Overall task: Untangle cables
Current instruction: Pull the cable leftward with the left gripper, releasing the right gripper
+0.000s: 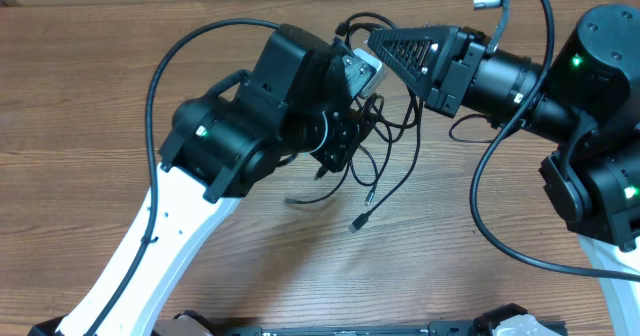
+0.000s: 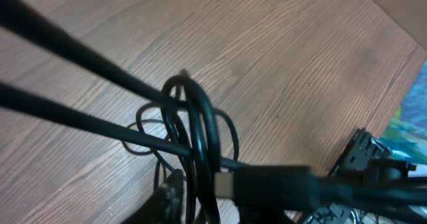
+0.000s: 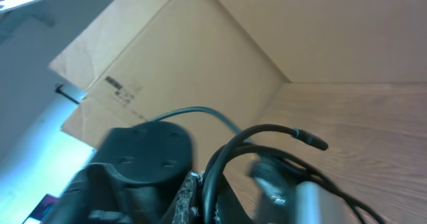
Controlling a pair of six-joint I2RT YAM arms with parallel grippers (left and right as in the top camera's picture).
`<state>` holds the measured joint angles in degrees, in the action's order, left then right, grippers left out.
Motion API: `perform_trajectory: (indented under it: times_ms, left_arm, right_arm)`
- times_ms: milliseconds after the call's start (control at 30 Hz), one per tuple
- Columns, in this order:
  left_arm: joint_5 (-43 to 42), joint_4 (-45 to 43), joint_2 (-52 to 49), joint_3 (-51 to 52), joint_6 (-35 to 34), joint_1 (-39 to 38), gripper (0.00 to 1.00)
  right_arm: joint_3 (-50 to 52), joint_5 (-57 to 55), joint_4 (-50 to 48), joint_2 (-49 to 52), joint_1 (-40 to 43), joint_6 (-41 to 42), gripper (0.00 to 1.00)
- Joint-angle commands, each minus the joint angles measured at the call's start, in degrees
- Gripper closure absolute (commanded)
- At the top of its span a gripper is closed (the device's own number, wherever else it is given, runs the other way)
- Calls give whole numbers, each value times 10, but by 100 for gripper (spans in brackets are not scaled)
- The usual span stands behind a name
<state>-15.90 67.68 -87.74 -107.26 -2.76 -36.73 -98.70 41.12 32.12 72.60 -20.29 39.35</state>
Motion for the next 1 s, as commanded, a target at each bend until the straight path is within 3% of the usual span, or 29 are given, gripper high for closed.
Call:
perform_trajectory:
  times_ms: [0, 167, 433, 700, 967]
  left_arm:
    - [-17, -1, -20, 3, 11, 0, 82]
    - [-37, -1, -48, 3, 11, -1, 95]
    - [-24, 23, -42, 3, 17, 1, 96]
    - [63, 78, -6, 3, 20, 1, 96]
    - [90, 80, 45, 3, 21, 1, 96]
  right_arm:
    - [-19, 31, -16, -5, -3, 14, 96]
    - [-19, 31, -16, -5, -3, 13, 96]
    - [-19, 4, 28, -5, 27, -43, 96]
    - [-19, 1, 63, -7, 121, -108, 96]
    - [-19, -42, 119, -20, 214, -177, 96]
